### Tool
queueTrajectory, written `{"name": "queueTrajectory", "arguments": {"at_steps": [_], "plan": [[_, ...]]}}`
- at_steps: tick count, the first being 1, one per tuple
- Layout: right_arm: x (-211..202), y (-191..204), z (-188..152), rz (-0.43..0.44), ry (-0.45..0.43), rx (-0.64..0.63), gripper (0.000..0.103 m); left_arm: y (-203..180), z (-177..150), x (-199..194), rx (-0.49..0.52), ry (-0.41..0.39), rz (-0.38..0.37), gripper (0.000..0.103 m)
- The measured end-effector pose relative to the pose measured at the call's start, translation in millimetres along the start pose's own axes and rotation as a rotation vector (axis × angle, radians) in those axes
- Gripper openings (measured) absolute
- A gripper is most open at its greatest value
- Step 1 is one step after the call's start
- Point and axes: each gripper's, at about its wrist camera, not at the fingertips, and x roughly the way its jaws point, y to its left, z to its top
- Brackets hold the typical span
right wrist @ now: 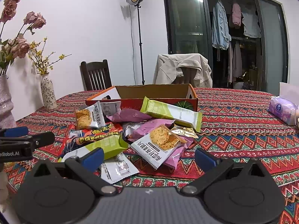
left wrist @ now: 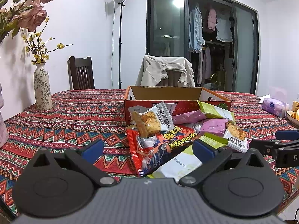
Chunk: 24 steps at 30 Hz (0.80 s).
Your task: Organize snacks
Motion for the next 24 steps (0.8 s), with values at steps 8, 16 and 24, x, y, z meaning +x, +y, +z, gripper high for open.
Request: {"name": "queueTrajectory", "arguments": {"at_steps": [8,16,24], "plan": [[1.7,0.1,-1.1,-0.006,0.002,0.0,0.103,0.4,0.2,0.2,0.0,0.001,0.001,0.103],[2.5,-0.1,-2.0,-0.008,0.002,0.001,0.103,-0.2,-1.0,1.3,0.001,-0.008,0.003,0.103],[5.6,-1.6,-4.3,-0.013,0.006,0.007,0.103,-1.1,-1.8,0.9,0.003,-0.026,0.006,0.103]]}}
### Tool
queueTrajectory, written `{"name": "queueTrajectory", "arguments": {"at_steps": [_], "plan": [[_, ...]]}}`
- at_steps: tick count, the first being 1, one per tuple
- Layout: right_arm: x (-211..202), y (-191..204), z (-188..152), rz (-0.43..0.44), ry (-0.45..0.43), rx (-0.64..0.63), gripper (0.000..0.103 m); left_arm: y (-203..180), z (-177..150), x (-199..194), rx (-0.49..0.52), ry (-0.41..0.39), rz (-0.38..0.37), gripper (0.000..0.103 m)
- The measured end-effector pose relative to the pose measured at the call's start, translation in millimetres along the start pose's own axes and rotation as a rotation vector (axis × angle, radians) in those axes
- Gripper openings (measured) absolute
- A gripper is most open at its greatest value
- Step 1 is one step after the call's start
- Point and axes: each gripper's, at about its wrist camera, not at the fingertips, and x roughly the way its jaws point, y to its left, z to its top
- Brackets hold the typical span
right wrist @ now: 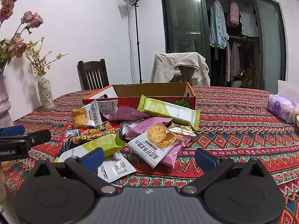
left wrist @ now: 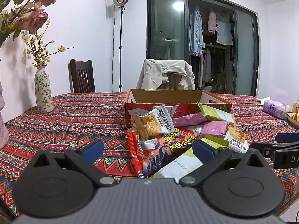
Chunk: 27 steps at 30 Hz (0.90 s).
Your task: Organize snacks
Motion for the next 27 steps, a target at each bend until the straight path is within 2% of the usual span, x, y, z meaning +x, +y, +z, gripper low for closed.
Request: {"name": "queueTrajectory", "arguments": {"at_steps": [27], "plan": [[4.0,-3.3,-1.5,-0.001,0.01,0.006,0.103,-2.2,-1.2,2.6,0.003,0.004,0.0,0.103]]}}
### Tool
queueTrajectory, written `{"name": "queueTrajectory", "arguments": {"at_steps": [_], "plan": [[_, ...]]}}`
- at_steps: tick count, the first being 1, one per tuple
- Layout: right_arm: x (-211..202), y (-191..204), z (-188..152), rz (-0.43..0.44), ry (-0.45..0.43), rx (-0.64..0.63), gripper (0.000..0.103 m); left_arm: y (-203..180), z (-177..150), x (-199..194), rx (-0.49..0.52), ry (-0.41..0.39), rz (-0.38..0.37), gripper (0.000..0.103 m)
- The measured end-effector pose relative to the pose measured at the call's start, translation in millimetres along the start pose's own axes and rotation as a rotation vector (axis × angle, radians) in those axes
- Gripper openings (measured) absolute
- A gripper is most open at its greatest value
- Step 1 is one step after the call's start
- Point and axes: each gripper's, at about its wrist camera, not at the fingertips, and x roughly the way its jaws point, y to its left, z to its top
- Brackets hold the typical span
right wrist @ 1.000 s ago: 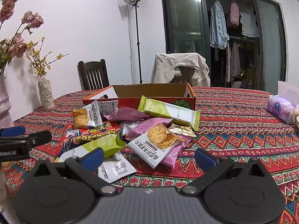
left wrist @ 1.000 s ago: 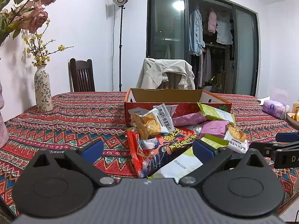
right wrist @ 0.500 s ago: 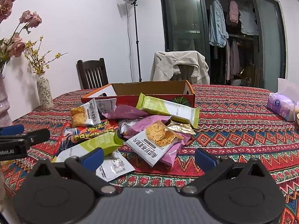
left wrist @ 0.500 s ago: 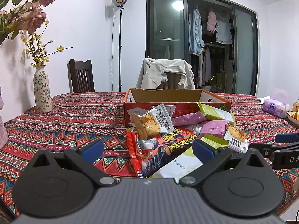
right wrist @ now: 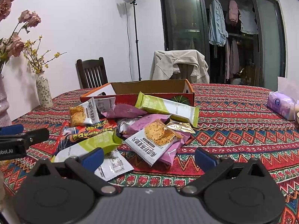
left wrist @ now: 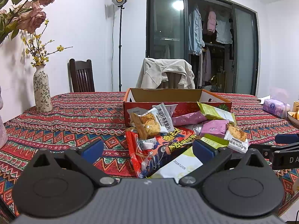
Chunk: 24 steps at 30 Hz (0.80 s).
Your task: Organize snacks
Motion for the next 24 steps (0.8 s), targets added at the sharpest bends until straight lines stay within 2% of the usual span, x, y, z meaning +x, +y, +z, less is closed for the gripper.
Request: {"name": "queueTrajectory", "arguments": {"at_steps": [24], "plan": [[14.3,-3.4,1.9,0.003,0.012,-0.002,0.103,2.2,1.3,12.1,-0.005,0.014,0.001,0.103]]}}
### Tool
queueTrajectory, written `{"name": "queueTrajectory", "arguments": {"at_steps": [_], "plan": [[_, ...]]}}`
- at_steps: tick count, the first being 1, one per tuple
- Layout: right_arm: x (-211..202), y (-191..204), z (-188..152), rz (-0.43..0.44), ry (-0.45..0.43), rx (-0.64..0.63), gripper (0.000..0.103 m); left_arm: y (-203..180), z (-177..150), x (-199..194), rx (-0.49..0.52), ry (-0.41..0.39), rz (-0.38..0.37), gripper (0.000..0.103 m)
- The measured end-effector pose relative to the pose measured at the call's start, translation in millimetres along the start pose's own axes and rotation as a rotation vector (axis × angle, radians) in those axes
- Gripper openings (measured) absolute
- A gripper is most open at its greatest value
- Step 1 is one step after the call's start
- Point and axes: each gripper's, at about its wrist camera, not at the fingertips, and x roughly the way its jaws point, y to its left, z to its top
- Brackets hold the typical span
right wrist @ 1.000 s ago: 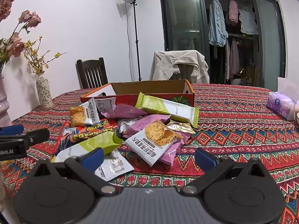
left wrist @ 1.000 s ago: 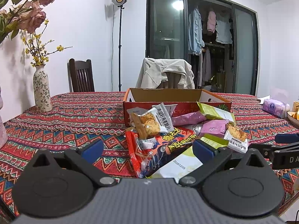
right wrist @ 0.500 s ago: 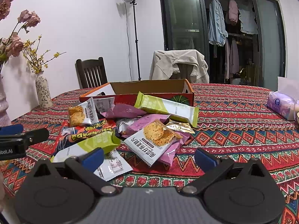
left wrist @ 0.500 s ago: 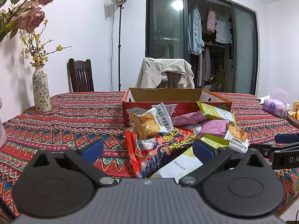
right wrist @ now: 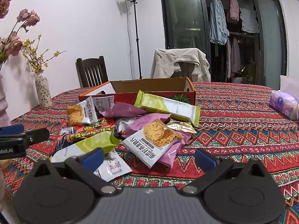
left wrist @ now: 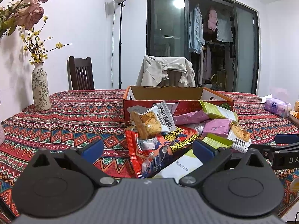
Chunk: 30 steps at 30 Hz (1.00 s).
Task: Organize snacks
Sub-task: 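Grasp the orange cracker packet with the right gripper while the left grasps a white biscuit packet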
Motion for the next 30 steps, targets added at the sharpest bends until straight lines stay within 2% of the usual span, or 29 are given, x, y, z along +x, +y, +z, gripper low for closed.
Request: {"name": "queueTrajectory", "arguments": {"at_steps": [9,15,20,23,28,30], "plan": [[27.8,-4.7,25.2,-0.043,0.01,0.029,0.103,5.5,9.9,14.4,-0.02,-0.003,0.024,0.103],[68.2,-2.3,40.1,-0.064,0.092,0.042,0.103,9.2,13.0,26.5,-0.039,0.014,0.03,0.103],[90.9,1.9,41.2,-0.098,0.128,0.035,0.102,11.8,11.1,34.0,-0.045,0.032,0.035,0.103],[96.0,2.3,36.8,-0.101,0.154,0.025,0.093,13.6,9.9,36.9,-0.052,0.042,0.041,0.103],[90.5,-1.7,30.9,-0.095,0.16,0.012,0.085,13.0,8.6,39.7,-0.055,0.052,0.04,0.103],[87.2,-2.6,29.4,-0.089,0.159,0.002,0.075,12.5,8.3,41.1,-0.056,0.059,0.039,0.103]]}}
